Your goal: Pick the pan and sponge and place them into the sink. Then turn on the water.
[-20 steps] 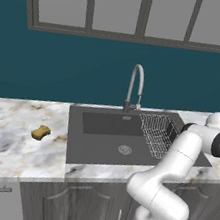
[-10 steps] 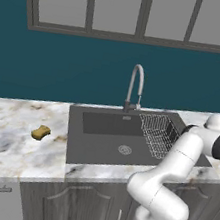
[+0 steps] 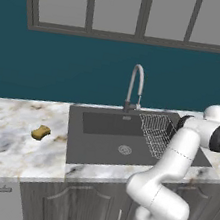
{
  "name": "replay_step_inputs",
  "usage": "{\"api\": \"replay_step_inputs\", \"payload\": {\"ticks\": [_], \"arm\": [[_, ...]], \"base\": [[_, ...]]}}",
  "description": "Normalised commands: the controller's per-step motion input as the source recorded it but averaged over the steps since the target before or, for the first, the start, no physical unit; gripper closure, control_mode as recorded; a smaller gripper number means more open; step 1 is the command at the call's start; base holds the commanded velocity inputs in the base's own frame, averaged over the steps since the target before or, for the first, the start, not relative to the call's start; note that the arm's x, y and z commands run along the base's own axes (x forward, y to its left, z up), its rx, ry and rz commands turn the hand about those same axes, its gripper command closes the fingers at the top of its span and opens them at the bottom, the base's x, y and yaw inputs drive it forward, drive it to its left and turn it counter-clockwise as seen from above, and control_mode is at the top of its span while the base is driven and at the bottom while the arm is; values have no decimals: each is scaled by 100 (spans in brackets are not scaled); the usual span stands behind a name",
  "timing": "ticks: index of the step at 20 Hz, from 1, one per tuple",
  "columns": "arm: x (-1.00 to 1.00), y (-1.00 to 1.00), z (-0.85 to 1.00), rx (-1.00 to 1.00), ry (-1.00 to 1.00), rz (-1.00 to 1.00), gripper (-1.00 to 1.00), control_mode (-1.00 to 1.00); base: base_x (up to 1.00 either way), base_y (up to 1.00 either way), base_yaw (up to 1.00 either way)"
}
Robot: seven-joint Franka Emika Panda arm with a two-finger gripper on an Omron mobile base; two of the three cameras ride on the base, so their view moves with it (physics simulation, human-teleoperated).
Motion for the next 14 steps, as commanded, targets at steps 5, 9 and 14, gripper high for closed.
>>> {"api": "replay_step_inputs", "payload": {"ticks": [5, 9, 14], "arm": [[-38, 75, -23, -10, -2, 7, 100, -100], [-46, 69, -5, -13, -11, 6, 100, -100], [-49, 72, 7, -18, -20, 4, 100, -100]], "base": [[0, 0, 0], [0, 0, 0], [0, 0, 0]]}}
